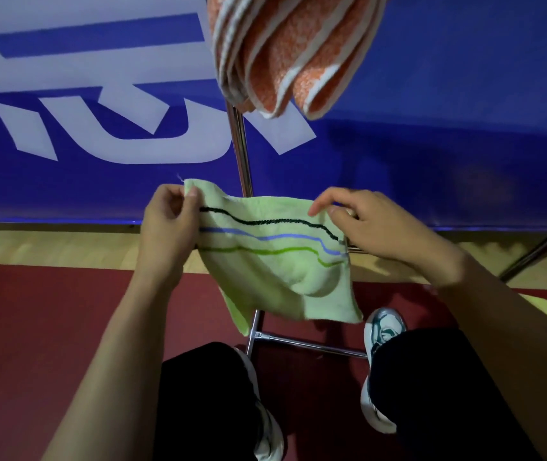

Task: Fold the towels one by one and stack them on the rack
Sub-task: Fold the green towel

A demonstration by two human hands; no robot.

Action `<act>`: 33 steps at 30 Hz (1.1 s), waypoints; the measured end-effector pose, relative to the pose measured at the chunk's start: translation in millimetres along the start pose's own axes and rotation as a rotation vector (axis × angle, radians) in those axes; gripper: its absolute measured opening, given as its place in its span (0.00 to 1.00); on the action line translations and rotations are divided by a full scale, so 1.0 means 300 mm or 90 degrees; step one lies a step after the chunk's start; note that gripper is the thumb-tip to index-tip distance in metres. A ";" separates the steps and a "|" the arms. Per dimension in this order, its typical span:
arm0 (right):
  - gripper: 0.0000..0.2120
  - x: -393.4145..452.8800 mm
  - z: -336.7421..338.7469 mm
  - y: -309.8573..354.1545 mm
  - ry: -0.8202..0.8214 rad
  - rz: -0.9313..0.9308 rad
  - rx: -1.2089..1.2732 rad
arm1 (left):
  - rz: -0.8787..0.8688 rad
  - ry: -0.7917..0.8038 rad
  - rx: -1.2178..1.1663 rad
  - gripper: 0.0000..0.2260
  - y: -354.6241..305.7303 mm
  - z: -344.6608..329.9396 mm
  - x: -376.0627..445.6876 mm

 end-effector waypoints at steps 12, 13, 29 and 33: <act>0.05 -0.009 0.020 0.032 0.068 0.028 0.181 | -0.093 0.287 0.034 0.08 -0.047 -0.240 -0.132; 0.06 -0.009 0.022 0.032 0.066 0.037 0.183 | -0.093 0.292 0.031 0.07 -0.051 -0.246 -0.136; 0.04 -0.002 0.040 0.018 -0.095 0.062 0.121 | 0.011 0.381 -0.165 0.06 -0.049 -0.297 -0.175; 0.08 0.003 0.038 0.007 -0.065 0.060 0.171 | 0.011 0.395 -0.175 0.05 -0.058 -0.300 -0.184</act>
Point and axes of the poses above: each hand's wrist, its own x-axis towards the middle knuckle, its own z-axis out of the back of the hand, y = z × x, the point moved 3 cm from there along x, towards the middle knuckle, and after that the axes turned 6 degrees about -x, right-handed, at the moved point
